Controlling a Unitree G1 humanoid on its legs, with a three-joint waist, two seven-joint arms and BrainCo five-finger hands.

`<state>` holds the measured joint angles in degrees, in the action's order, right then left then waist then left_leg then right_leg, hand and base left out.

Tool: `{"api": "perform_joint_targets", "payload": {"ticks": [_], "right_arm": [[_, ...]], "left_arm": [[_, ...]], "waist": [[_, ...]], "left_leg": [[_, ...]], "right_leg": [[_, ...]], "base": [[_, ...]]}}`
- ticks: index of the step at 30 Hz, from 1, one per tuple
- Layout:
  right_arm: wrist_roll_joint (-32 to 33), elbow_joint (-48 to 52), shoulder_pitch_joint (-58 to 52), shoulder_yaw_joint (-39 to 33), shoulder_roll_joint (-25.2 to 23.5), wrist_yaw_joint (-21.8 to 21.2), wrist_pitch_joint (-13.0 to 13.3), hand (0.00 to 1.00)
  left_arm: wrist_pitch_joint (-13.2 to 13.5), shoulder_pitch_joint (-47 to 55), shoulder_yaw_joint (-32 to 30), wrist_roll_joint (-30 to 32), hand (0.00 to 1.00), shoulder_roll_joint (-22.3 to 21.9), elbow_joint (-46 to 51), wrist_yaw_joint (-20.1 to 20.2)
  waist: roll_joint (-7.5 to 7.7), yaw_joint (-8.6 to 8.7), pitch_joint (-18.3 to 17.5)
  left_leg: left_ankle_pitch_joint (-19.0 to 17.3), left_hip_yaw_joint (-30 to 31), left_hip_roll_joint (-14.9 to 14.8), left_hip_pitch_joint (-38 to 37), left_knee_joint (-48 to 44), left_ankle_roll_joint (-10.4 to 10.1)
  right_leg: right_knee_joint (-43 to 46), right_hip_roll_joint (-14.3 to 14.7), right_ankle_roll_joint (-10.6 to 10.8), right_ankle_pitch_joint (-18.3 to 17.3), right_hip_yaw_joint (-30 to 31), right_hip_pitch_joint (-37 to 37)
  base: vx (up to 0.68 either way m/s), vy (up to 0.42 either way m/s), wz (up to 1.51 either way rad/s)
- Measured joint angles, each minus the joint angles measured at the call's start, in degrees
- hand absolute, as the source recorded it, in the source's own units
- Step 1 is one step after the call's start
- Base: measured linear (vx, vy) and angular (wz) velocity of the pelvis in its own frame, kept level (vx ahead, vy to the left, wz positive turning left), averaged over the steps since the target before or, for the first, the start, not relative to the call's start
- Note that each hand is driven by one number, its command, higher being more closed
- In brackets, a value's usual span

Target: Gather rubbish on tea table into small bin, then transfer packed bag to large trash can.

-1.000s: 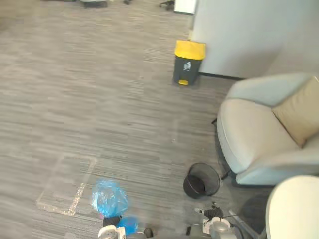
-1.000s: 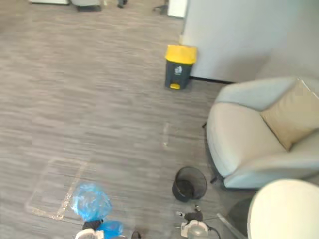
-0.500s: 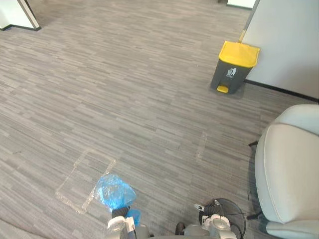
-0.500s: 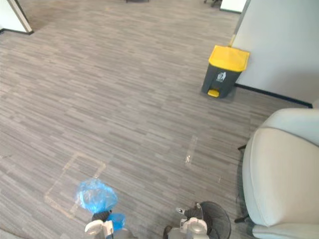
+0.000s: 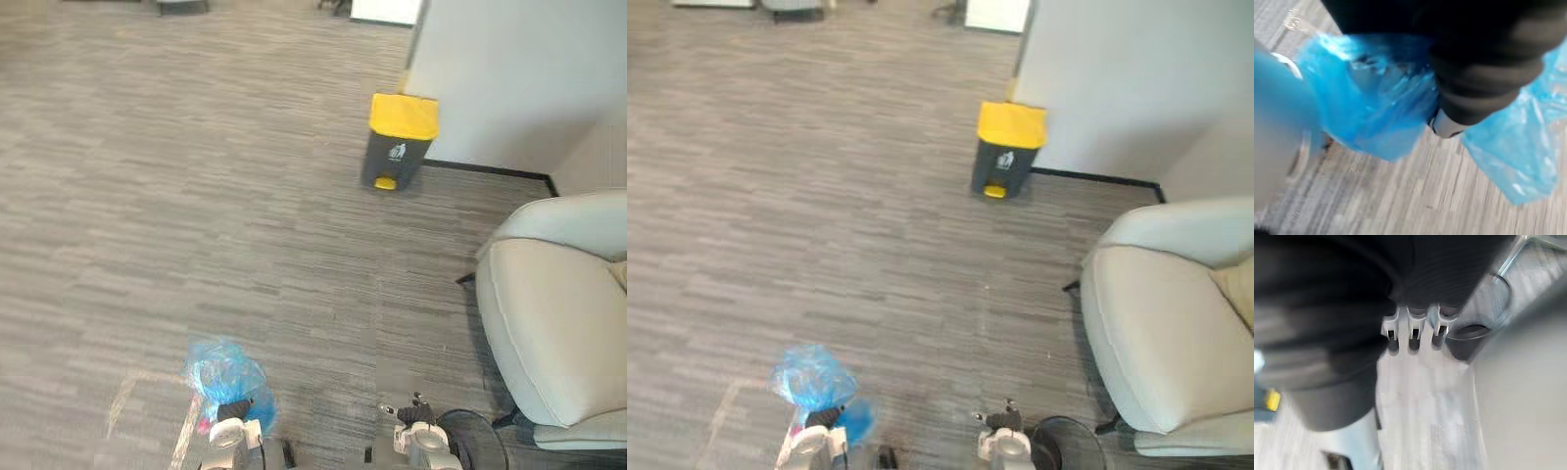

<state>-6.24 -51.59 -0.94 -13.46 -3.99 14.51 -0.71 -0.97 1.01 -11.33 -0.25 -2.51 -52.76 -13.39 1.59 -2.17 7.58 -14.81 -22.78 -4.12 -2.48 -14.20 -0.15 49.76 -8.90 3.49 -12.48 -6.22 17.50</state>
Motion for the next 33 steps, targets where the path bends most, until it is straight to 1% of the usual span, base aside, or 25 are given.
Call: {"api": "perform_joint_targets", "payload": {"ticks": [2, 4, 5, 6, 7, 9, 10, 11, 12, 13, 14, 16, 18, 21, 22, 23, 24, 25, 26, 28, 29, 30, 31, 32, 33], "right_arm": [[-0.01, -0.12, 0.49, -0.41, 0.11, -0.04, 0.03, 0.0], [-0.01, -0.75, 1.54, -1.15, 0.21, -0.01, 0.06, 0.0], [-0.05, -1.42, 1.95, -1.05, 0.19, -0.05, 0.0, 0.0], [-0.05, -1.65, 1.97, -1.18, 0.16, -0.12, -0.05, 0.0], [-0.27, -1.78, 2.46, -1.63, 0.62, -0.11, -0.13, 0.0], [-0.41, -1.73, 3.75, -2.33, 0.61, -0.06, -0.19, 0.0], [-0.41, -1.9, 3.61, -2.34, 0.28, -0.07, -0.22, 0.0], [-0.39, -1.79, 3.43, -2.17, -0.11, -0.16, -0.2, 0.0], [-0.39, -1.69, 2.89, -1.02, -0.1, -0.2, -0.33, 0.0], [-0.39, -1.64, 2.61, -0.29, -0.07, -0.15, -0.38, 0.0], [-0.4, -1.65, 2.92, 0.86, -0.07, -0.13, -0.42, 0.0], [-0.38, -2.1, 3.06, 2.74, -0.21, -0.14, -0.5, 0.0], [-0.37, -2.13, 3.14, 2.89, -0.18, -0.05, -0.88, 0.0], [-0.37, -2.04, 4.05, 2.16, -0.21, 0.13, -0.9, 0.0], [-0.4, -2.01, 4.04, 1.75, -0.22, 0.14, -0.88, 0.0], [-0.41, -2.02, 3.55, 1.38, -0.03, 0.18, -0.89, 0.0], [-0.42, -2.24, 3.2, 1.31, 0.11, 0.16, -0.93, 0.0], [-0.44, -3.17, 3.25, 1.48, 0.22, 0.17, -0.98, 0.0], [-0.49, -3.32, 2.86, 1.24, -0.14, -0.05, -1.07, 0.0], [-0.52, -3.1, 2.33, 0.67, -0.17, 0.11, -1.06, 0.0], [-0.54, -3.1, 1.86, 0.7, 0.01, 0.09, -1.05, 0.0], [-0.54, -3.1, 1.55, 1.25, 0.29, -0.05, -1.05, 0.0], [-0.58, -3.08, 1.51, 1.46, 0.35, -0.12, -1.05, 0.0], [-0.62, -3.0, 1.47, 1.41, 0.36, -0.13, -1.08, 0.0], [-0.65, -2.26, 1.18, 1.37, 0.37, -0.18, -1.2, 0.0]], "left_arm": [[-0.04, -0.13, -0.11, -0.06, 1.0, -0.23, -1.06, -0.02], [-0.05, -0.52, -0.12, -0.05, 1.0, -0.27, -1.14, 0.0], [-0.02, -0.66, -0.06, -0.04, 1.0, -0.1, -1.31, 0.06], [-0.02, -0.7, -0.07, -0.03, 1.0, -0.07, -1.56, 0.08], [-0.08, -1.09, -0.11, 0.0, 1.0, -0.49, -2.37, 0.08], [-0.02, -0.89, 0.04, 0.1, 1.0, -1.28, -2.52, 0.33], [-0.01, -0.95, 0.02, 0.1, 1.0, -1.26, -2.5, 0.39], [0.0, -0.91, 0.01, 0.14, 1.0, -1.1, -2.48, 0.43], [-0.01, -0.94, -0.07, 0.12, 1.0, -1.07, -1.96, 1.03], [0.03, -0.75, 0.09, 0.16, 1.0, -0.97, -1.23, 1.43], [0.21, 0.01, -0.56, 0.19, 1.0, -0.87, -0.03, 1.37], [0.32, 0.67, -1.16, 0.1, 1.0, -0.65, 1.88, 1.27], [0.43, 0.88, -1.26, -0.01, 1.0, -0.71, 3.55, 1.26], [0.59, 0.91, -1.27, -0.05, 1.0, -0.99, 4.11, 1.23], [0.57, 0.87, -1.23, -0.05, 1.0, -1.04, 4.04, 1.22], [0.55, 0.97, -1.08, -0.06, 1.0, -1.02, 3.59, 1.19], [0.55, 1.15, -1.04, -0.05, 1.0, -1.2, 3.49, 1.15], [0.53, 1.17, -1.13, -0.02, 1.0, -0.7, 3.45, 1.13], [0.44, 0.76, -0.9, 0.01, 1.0, -0.33, 3.07, 1.1], [0.32, 0.69, 0.27, 0.1, 1.0, -0.3, 2.97, 1.12], [0.22, 0.69, 1.32, 0.12, 1.0, -0.22, 2.58, 1.1], [0.03, 0.37, 2.27, 0.09, 1.0, -0.08, 2.45, 1.12], [-0.05, 0.27, 2.67, 0.08, 1.0, 0.01, 2.14, 1.1], [-0.1, 0.15, 3.15, 0.04, 1.0, 0.08, 1.45, 1.03], [-0.4, 0.25, 3.32, 0.04, 1.0, 0.13, 1.09, 0.98]], "waist": [[-0.27, 0.2, 0.17], [-0.64, 0.45, 0.33], [-0.17, 0.77, 0.48], [0.71, 0.98, 0.77], [-0.79, 1.44, 1.58], [-2.86, 1.45, 1.47], [-3.09, 1.51, 1.4], [-3.05, 1.68, 1.41], [-3.14, 2.11, 1.48], [-3.42, 1.71, 1.53], [-3.7, 1.06, 1.64], [-3.59, -0.43, 1.8], [-2.97, -1.26, 1.84], [-2.62, -1.77, 1.63], [-2.5, -1.78, 1.51], [-2.59, -1.78, 0.85], [-2.91, -2.03, 0.05], [-1.66, -2.16, -0.66], [-0.04, -1.98, -1.29], [0.55, -2.69, -1.33], [0.4, -2.57, -1.21], [0.08, -2.45, -0.97], [-0.09, -2.23, -0.77], [-0.55, -1.76, -0.41], [-0.83, -1.16, -0.22]], "left_leg": [[-0.05, -0.95, 0.03, -3.74, 3.18, -0.2], [-0.02, -1.42, 0.03, -5.57, 5.46, -1.07], [0.05, -0.95, 1.02, -7.1, 6.95, -2.0], [-0.15, 0.31, 2.09, -8.65, 7.62, -2.4], [-0.43, 1.58, 1.19, -10.09, 8.0, -2.9], [0.48, 3.35, -0.26, -10.78, 6.53, -4.37], [0.46, 3.88, -0.94, -10.55, 4.33, -4.39], [0.42, 4.9, -2.02, -9.19, -1.17, -4.44], [1.99, 8.22, -4.98, -2.89, -17.18, -6.92], [5.45, 10.2, -6.95, 1.36, -27.78, -9.64], [6.06, 11.4, -8.66, 5.62, -37.74, -10.37], [3.2, 10.97, -9.87, 11.58, -44.58, -7.61], [0.57, 9.17, -9.79, 15.29, -38.89, -4.76], [0.13, 10.16, -7.99, 18.31, -17.87, -3.85], [2.09, 12.08, -6.58, 18.39, -11.24, -3.77], [6.13, 14.19, -5.26, 18.42, -3.39, -4.12], [11.13, 14.84, -4.76, 17.84, -2.87, -4.74], [11.0, 13.95, -3.2, 17.65, -3.26, -3.41], [9.22, 11.98, -1.51, 16.84, -3.19, -2.39], [6.7, 9.35, -0.06, 13.49, -2.9, -1.17], [5.27, 8.24, 0.4, 11.06, -2.47, -0.77], [3.91, 7.32, 0.77, 8.36, -1.99, -0.25], [3.16, 6.8, 1.06, 6.3, -1.71, 0.08], [2.59, 6.56, 1.48, 3.1, -0.25, 0.31], [2.55, 6.13, 1.94, 0.0, 2.1, 0.35]], "right_leg": [[-9.09, 1.24, -0.78, -1.07, -6.84, 1.9], [-20.8, 3.25, -1.86, 1.76, -9.36, 2.89], [-31.08, 4.59, -2.39, 7.52, -9.52, 2.15], [-33.89, 4.52, -5.79, 13.88, -8.53, 1.47], [-33.0, 5.38, -8.19, 13.84, -8.74, 0.63], [-29.21, 6.44, -8.62, 8.55, -8.85, 0.97], [-28.34, 6.92, -8.78, 6.94, -8.86, 0.42], [-28.28, 7.3, -8.56, 5.45, -9.03, -0.94], [-30.23, 8.54, -8.19, 4.11, -8.93, -4.52], [-31.76, 9.59, -8.8, 3.87, -8.5, -6.85], [-33.03, 11.12, -10.12, 2.83, -6.97, -9.44], [-34.75, 12.29, -11.04, 1.68, -4.02, -14.13], [-37.09, 12.3, -10.23, 1.88, -0.44, -18.01], [-40.21, 10.71, -7.89, 0.99, 4.93, -22.08], [-40.69, 9.72, -6.72, 0.28, 6.21, -22.87], [-41.27, 8.77, -4.82, -1.02, 7.78, -23.71], [-41.1, 8.12, -3.42, -2.24, 9.37, -24.16], [-41.18, 6.68, -2.59, -2.76, 10.23, -24.55], [-39.47, 4.35, -2.28, -2.5, 10.18, -24.14], [-30.55, 2.41, -1.34, -2.03, 10.64, -21.47], [-22.06, 1.84, 0.89, -1.06, 10.59, -18.53], [-10.81, 1.34, 4.47, 1.37, 10.64, -13.71], [-3.35, 1.01, 5.81, 2.18, 10.18, -10.45], [4.12, 0.75, 5.48, 2.02, 8.42, -6.81], [7.65, 0.28, 4.25, 1.33, 5.91, -3.57]], "base": [[0.36, -0.033, -0.14], [0.41, -0.063, -0.04], [0.43, -0.088, 0.11], [0.54, -0.129, 0.09], [0.37, -0.098, -0.02], [0.42, -0.154, -0.16], [0.41, -0.179, -0.06], [0.48, -0.229, 0.16], [0.41, -0.179, 0.08], [0.48, -0.146, -0.22], [0.31, -0.017, -0.62], [0.38, 0.033, -0.96], [0.38, 0.078, -0.96], [0.41, 0.189, -0.89], [0.46, 0.318, -0.71], [0.57, 0.435, -0.76], [0.5, 0.397, -0.64], [0.52, 0.357, -0.44], [0.5, 0.312, -0.35], [0.45, 0.291, -0.46], [0.4, 0.285, -0.5], [0.49, 0.315, -0.39], [0.4, 0.24, -0.25], [0.39, 0.184, -0.11], [0.37, 0.131, -0.08]]}}
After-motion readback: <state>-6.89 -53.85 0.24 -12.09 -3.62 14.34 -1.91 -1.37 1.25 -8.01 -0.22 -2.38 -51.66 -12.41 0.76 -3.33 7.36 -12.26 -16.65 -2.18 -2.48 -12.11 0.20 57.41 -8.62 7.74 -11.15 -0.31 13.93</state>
